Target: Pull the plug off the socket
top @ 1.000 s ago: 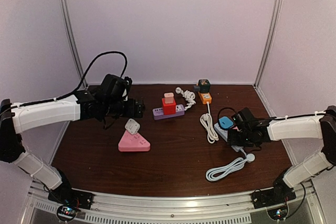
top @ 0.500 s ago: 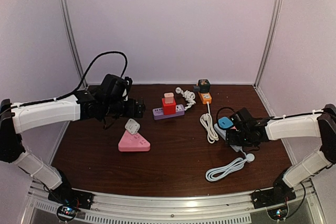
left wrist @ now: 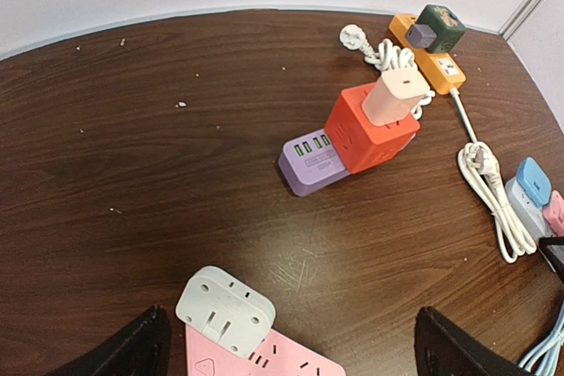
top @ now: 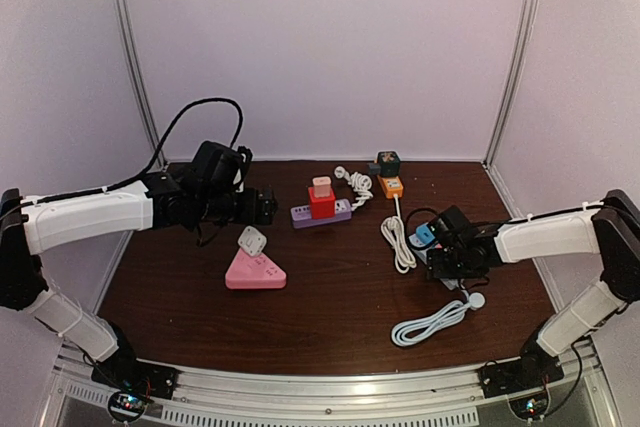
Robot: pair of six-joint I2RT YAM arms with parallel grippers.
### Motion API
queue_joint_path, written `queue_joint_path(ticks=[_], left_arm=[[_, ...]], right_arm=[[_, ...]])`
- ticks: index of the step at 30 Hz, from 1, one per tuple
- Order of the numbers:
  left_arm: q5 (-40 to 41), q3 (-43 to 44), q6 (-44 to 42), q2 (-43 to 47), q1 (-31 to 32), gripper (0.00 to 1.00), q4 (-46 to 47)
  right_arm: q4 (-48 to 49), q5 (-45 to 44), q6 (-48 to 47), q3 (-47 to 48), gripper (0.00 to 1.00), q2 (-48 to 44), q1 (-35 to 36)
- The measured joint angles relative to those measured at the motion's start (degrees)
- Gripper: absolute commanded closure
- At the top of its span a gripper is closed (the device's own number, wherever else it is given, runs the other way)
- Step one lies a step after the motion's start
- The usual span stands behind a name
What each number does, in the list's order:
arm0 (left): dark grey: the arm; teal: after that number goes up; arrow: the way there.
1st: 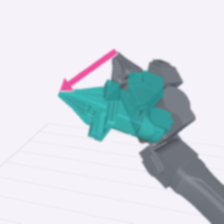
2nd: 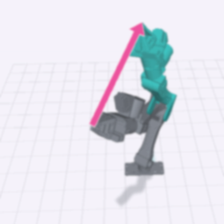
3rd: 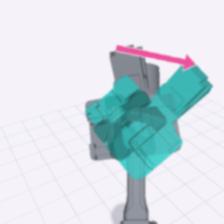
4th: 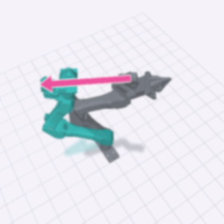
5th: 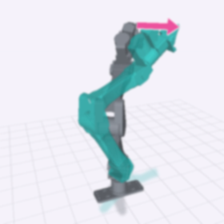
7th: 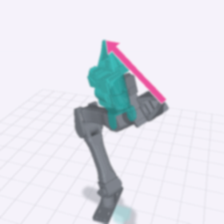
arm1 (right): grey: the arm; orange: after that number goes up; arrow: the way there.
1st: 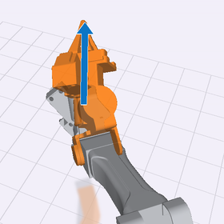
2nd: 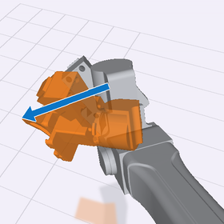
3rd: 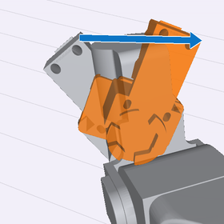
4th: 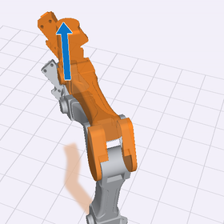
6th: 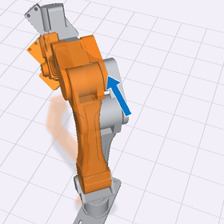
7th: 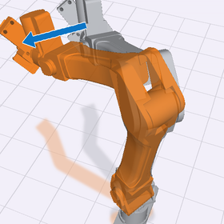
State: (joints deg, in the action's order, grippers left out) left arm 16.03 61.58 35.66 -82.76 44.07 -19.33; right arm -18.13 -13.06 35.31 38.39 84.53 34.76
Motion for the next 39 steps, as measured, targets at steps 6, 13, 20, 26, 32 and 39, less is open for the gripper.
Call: queue_joint_path(ticks=[6,13,20,26,32,39], left_arm=[[0.0,0.0,0.0,0.0,0.0,0.02,0.0],[0.0,0.0,-0.5,0.0,0.0,0.02,0.0],[0.0,0.0,-0.6,0.0,0.0,0.02,0.2],[-0.2,0.0,-0.6,0.0,0.0,0.02,0.6],[-0.2,0.0,-0.6,0.0,0.0,0.02,0.9],[-0.3,0.0,-0.7,0.0,-0.1,0.02,0.9]], right_arm=[[-2.8,-4.2,1.6,2.0,0.41,2.4,3.0],[-3.1,-4.4,3.1,1.8,0.49,2.1,3.7],[-1.9,-0.1,5.2,0.0,0.45,-0.9,3.0],[-1.3,4.0,6.7,-0.5,0.26,-2.6,1.8],[-2.2,4.3,6.4,-0.1,0.27,-2.6,2.0],[-3.5,3.1,6.0,-0.1,0.39,-2.6,3.8]])
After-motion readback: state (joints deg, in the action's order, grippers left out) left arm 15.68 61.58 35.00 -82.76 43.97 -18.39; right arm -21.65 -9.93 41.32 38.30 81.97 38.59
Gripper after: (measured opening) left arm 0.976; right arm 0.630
